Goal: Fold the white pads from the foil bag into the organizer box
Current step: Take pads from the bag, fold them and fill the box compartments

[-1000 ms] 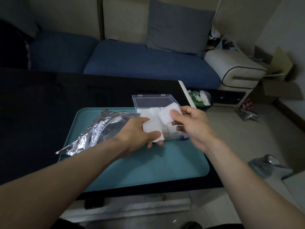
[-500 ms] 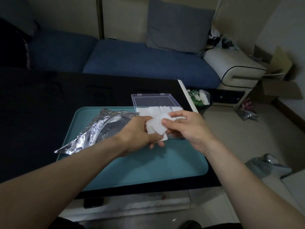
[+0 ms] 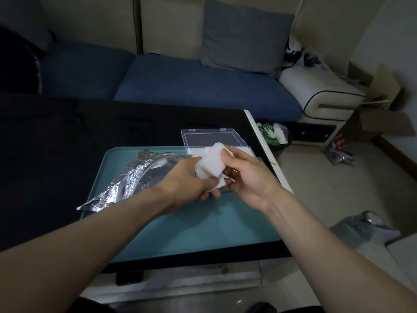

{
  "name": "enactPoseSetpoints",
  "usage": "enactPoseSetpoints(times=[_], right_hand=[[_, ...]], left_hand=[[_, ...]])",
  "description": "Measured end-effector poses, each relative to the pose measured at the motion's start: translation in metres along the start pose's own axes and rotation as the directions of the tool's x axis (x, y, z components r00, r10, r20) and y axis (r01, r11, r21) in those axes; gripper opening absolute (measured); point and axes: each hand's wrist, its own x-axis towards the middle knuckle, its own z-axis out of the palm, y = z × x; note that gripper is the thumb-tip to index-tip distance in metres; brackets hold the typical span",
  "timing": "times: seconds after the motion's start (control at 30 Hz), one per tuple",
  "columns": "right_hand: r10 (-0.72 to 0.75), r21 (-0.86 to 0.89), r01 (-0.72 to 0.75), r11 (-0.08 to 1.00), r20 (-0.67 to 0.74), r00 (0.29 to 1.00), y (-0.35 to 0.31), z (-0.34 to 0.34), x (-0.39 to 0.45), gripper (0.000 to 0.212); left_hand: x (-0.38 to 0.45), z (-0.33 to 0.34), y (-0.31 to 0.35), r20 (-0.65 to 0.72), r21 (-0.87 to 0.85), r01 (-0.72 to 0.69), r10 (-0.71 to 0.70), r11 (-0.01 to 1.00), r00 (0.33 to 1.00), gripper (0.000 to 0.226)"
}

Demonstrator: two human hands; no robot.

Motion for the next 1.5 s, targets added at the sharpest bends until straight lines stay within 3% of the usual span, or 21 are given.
enactPoseSetpoints(times=[0.13,0.37,0.47,0.57,0.67,0.73,0.8,0.9,1.0,1.13,1.33,1.5], right_hand=[[-0.018,-0.019,0.017,1.0,-0.033,0.999,0.001,0.003,0.001,0.008],[-0.205,-0.356,0.169,0.919,-0.067,0.976,0.012,0.018,-0.004,0.022],[-0.249,-0.346,0.212,0.914,-0.067,0.966,0.011,0.021,-0.006,0.016],[-0.36,-0.407,0.272,0.872,-0.156,0.92,0.008,0.014,0.001,0.007],[-0.361,-0.301,0.288,0.909,-0.222,0.906,-0.007,-0.001,0.006,0.006],[-0.312,-0.207,0.283,0.937,-0.125,0.942,-0.02,-0.015,0.002,0.011],[-0.225,-0.202,0.234,0.951,0.068,0.972,-0.029,-0.027,-0.005,0.026],[-0.111,-0.404,0.207,0.891,0.249,0.962,-0.026,-0.035,-0.008,0.036],[-0.091,-0.561,0.235,0.794,0.272,0.958,-0.022,-0.037,-0.007,0.038],[-0.113,-0.612,0.264,0.745,0.274,0.955,-0.017,-0.035,-0.006,0.04],[-0.193,-0.62,0.342,0.706,0.296,0.936,-0.01,-0.036,-0.001,0.036],[-0.153,-0.675,0.333,0.659,0.313,0.937,-0.011,-0.037,-0.004,0.02]], left_hand=[[0.003,-0.001,-0.001,-0.065,-0.043,0.021,-0.024,0.999,0.998,0.013],[-0.001,-0.001,0.003,-0.048,-0.003,-0.018,0.018,1.0,0.999,0.017],[-0.002,0.0,0.004,-0.039,-0.02,-0.004,0.003,1.0,0.999,0.019],[0.0,-0.001,0.001,-0.023,-0.025,0.067,-0.068,0.997,0.997,0.015],[0.002,-0.005,-0.003,0.004,-0.008,0.141,-0.141,0.99,0.99,0.026],[0.001,-0.007,-0.003,0.018,0.026,0.151,-0.152,0.988,0.988,0.022],[-0.001,-0.007,0.0,0.043,0.049,0.146,-0.148,0.988,0.988,0.015],[-0.006,-0.004,0.005,0.103,0.096,0.12,-0.13,0.988,0.986,0.011],[-0.009,0.001,0.008,0.195,0.14,0.111,-0.137,0.984,0.971,0.012],[-0.009,0.002,0.009,0.264,0.18,0.102,-0.148,0.978,0.953,0.022],[-0.006,-0.006,0.007,0.458,-0.059,0.25,-0.196,0.966,0.867,0.025],[-0.009,-0.006,0.01,0.407,-0.071,0.249,-0.199,0.966,0.891,0.02]])
